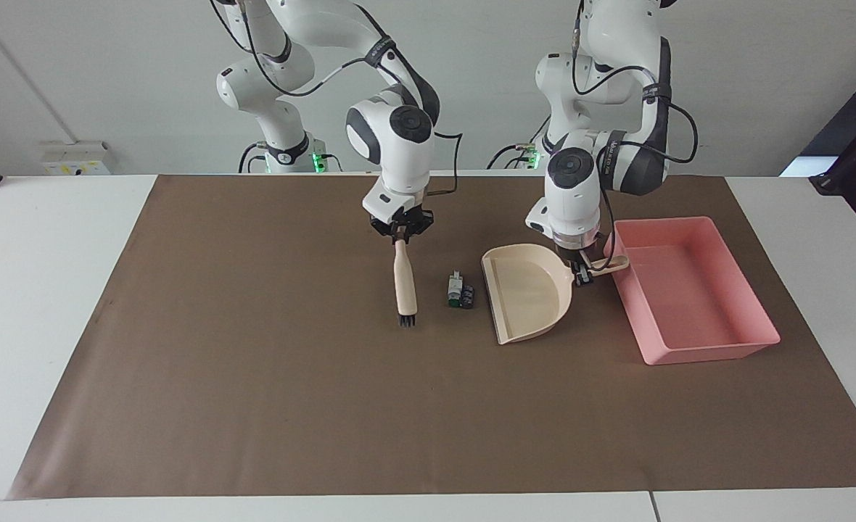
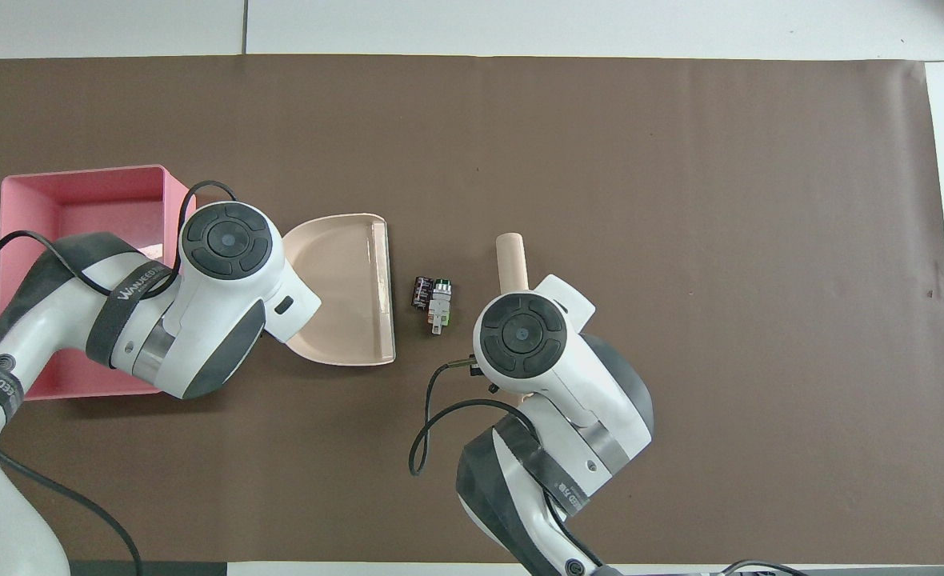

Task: Clean e-waste and dump in bin
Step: 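Move the brush with the right gripper toward the component beside the dustpan, then sweep the component into the dustpan with the brush in the right gripper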

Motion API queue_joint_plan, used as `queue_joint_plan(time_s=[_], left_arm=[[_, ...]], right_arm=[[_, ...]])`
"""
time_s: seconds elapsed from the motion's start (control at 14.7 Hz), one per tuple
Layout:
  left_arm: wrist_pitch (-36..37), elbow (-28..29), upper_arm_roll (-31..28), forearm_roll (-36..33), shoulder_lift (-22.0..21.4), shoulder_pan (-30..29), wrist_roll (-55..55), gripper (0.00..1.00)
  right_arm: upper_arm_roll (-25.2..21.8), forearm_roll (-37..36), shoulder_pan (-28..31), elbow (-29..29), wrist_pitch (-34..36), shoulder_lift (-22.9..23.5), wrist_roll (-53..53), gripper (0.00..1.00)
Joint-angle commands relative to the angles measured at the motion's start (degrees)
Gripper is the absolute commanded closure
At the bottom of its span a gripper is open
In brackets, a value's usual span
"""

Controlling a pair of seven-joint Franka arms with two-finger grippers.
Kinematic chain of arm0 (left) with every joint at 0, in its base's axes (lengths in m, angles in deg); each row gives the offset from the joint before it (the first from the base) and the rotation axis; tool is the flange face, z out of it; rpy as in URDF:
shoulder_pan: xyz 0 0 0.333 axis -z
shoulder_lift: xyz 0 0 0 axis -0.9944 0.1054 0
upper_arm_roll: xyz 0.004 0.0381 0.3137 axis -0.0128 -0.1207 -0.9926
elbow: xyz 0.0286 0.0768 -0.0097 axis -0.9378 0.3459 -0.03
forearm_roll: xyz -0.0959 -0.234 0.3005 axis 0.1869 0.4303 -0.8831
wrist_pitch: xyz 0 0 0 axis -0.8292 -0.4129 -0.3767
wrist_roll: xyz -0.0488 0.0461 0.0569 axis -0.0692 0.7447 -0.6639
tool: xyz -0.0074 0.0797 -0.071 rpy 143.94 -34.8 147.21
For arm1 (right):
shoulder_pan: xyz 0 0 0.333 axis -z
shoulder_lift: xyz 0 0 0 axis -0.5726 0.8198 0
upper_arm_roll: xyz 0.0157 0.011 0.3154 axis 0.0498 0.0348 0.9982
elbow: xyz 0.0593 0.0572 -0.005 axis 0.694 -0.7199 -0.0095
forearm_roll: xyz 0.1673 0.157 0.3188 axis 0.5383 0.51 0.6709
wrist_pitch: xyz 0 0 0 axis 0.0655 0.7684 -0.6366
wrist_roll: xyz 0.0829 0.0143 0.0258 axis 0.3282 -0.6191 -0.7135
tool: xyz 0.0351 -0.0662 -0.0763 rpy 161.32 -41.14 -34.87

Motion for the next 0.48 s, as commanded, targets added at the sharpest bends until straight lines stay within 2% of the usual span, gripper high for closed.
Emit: queue_joint_plan(time_s=[0.0, 0.27, 0.41], left_arm=[[1.3, 0.4, -0.5, -1.3, -0.8, 1.3, 1.0, 1.00], [1.1, 1.4, -0.4, -1.3, -0.5, 2.1, 1.1, 1.00], [0.7, 2.1, -0.4, -1.3, -0.6, 2.7, 1.1, 1.00]], right_arm=[[-0.1, 2.8, -0.8, 4.4, 0.0, 4.0, 1.0, 1.00], [0.6, 7.3, -3.4, 4.2, -5.0, 6.0, -0.8, 1.00], [2.3, 12.5, -3.5, 4.1, -7.2, 6.2, -3.3, 1.00]])
